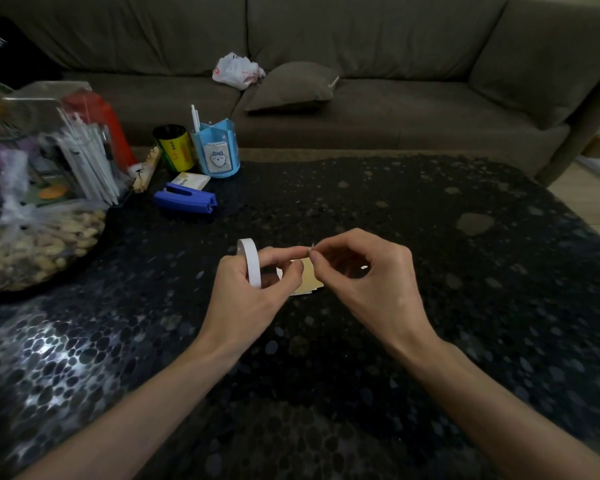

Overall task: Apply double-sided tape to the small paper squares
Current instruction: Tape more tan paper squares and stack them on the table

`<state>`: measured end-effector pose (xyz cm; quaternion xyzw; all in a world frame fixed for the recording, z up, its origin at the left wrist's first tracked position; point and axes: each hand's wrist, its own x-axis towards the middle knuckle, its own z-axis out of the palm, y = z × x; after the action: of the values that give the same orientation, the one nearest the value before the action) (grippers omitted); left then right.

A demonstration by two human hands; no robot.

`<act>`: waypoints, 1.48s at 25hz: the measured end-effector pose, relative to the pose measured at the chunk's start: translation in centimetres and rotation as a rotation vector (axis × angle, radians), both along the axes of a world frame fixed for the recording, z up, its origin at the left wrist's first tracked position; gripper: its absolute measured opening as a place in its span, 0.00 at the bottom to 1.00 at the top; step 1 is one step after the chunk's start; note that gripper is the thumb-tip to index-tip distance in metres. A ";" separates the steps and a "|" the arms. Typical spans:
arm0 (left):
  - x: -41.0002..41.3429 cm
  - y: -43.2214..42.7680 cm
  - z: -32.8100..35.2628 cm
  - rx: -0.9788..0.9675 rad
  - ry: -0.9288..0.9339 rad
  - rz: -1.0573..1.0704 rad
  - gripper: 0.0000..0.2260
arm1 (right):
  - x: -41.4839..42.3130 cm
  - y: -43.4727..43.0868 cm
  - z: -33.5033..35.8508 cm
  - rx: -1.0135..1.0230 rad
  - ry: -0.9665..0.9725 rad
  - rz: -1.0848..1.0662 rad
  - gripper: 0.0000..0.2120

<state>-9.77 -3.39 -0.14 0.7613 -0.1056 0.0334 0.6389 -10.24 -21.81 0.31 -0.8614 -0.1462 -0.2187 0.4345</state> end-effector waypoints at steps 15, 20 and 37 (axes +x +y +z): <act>0.0 -0.1 -0.4 0.031 -0.061 -0.015 0.10 | 0.1 -0.3 0.1 -0.054 0.002 -0.015 0.05; 0.0 0.0 -0.3 0.036 -0.049 -0.005 0.10 | 0.2 -0.4 0.1 -0.056 0.012 0.002 0.06; 0.1 -0.1 -0.3 -0.020 0.015 0.094 0.05 | 0.1 -0.1 0.2 -0.035 0.081 0.027 0.08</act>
<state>-9.71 -3.46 -0.41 0.7594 -0.0645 0.0589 0.6448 -10.10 -21.92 0.55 -0.8750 -0.1440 -0.1751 0.4279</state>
